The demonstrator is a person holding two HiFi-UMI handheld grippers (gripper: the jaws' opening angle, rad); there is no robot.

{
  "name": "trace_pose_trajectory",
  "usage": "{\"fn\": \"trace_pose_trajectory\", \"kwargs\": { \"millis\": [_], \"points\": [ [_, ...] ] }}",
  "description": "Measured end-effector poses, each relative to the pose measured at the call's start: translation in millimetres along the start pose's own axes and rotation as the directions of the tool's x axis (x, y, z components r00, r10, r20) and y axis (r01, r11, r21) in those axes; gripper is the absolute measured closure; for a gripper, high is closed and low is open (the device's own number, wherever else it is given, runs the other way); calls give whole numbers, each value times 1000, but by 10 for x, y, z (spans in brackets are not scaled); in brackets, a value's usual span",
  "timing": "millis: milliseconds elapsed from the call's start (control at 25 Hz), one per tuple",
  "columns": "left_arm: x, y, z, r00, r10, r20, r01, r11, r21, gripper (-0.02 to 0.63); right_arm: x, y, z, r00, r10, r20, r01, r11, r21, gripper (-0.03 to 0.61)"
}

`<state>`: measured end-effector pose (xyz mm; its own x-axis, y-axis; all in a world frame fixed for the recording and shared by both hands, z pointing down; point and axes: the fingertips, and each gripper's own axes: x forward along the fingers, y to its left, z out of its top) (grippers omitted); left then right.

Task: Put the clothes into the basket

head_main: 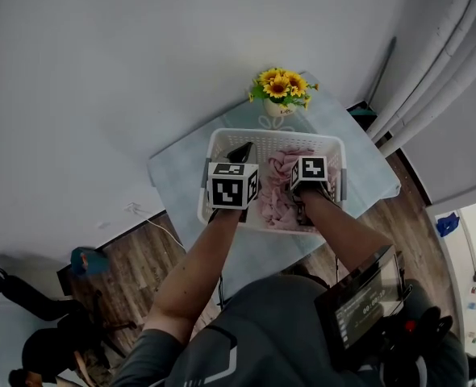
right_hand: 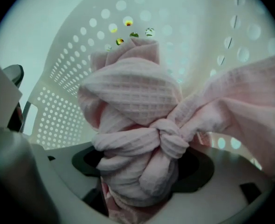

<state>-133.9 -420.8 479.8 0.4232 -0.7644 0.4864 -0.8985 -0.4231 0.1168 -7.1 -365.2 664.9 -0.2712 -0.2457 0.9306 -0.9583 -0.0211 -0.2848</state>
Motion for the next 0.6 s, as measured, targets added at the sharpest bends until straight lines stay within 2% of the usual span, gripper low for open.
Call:
{"fn": "trace_pose_trajectory", "kwargs": {
  "millis": [120,280,440,600],
  "points": [
    [-122,63,105,999,14,48,-14,1000,-5,604,-48,75,50,1000,15,18,-16,999,28,189],
    [-326,77,207,993,9,119,-1,998,-62,606,-276,220,102,995,92,34,-94,994,54,189],
    [-510,28,316,987,47,154,-38,997,-62,605,-643,377,218,982,155,106,-155,988,-10,189],
    [-749,-123,439,976,59,211,-49,997,-52,604,-967,485,251,954,245,171,-237,969,-63,189]
  ]
}}
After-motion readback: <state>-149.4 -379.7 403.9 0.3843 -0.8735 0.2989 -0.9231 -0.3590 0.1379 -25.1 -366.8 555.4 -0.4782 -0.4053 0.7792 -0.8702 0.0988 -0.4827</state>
